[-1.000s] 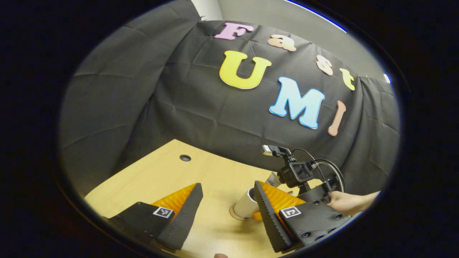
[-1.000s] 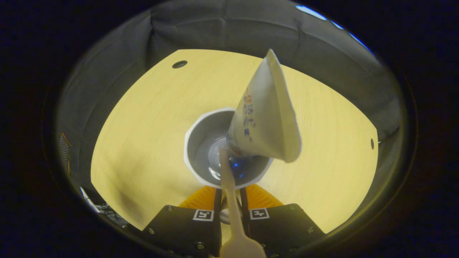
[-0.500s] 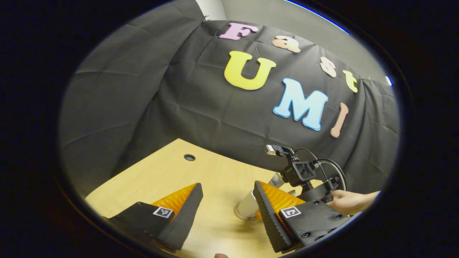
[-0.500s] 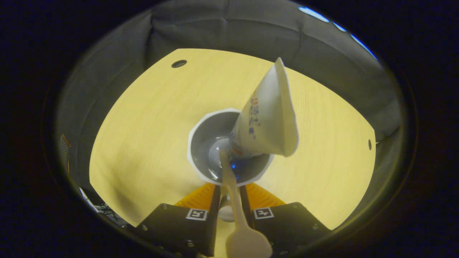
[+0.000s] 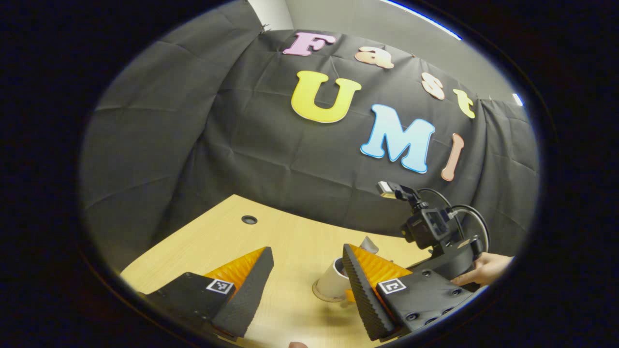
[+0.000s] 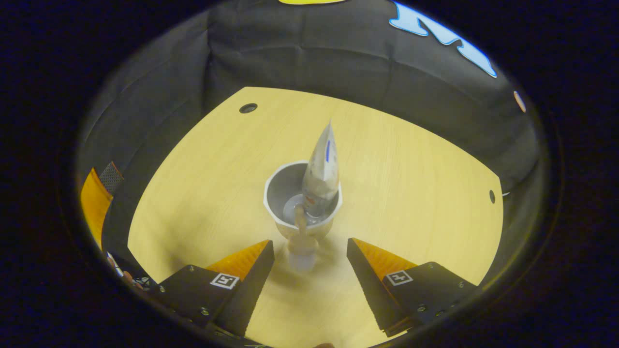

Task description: Put the toothbrush and toothpaste on the desktop into the cup, then pick up the cup and place it on the coaster on the desktop.

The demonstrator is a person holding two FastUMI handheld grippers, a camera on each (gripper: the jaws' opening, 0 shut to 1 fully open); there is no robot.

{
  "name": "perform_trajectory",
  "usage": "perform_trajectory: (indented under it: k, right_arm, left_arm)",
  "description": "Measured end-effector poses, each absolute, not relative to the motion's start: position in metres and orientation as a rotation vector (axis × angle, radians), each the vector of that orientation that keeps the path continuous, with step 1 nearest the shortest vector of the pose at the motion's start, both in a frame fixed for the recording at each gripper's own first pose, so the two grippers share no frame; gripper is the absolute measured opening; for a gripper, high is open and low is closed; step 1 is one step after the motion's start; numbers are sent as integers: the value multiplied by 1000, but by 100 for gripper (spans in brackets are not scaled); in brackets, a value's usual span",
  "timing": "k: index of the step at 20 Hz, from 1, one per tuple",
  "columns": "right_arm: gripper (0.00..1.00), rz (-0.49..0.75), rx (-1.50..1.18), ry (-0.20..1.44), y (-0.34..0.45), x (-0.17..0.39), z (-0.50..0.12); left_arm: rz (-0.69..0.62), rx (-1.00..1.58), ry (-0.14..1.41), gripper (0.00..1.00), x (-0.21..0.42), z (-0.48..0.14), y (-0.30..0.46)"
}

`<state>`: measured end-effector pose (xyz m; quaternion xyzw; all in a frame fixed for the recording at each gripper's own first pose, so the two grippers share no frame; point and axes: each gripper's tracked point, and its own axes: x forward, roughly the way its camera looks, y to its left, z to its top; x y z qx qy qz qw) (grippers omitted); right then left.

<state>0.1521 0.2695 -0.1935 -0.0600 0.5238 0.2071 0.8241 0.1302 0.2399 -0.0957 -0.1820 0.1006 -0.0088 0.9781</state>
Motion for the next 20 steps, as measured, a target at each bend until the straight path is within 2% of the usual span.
perform_trajectory:
  k: [1, 6, 14, 20]
  right_arm:
    - [94, 435, -115, 1098, 265, 150, -189]
    - [94, 405, -77, 983, 236, 144, -160]
    - [94, 258, 24, 667, 134, 139, -83]
    - [94, 229, -2, 390, 79, 131, -25]
  left_arm:
    - [-22, -362, 198, 93, 132, -92, 237]
    - [-39, -349, 189, 92, 140, -79, 211]
    - [-129, -301, 164, 92, 141, -44, 118]
    - [-150, -260, 129, 92, 131, -20, 61]
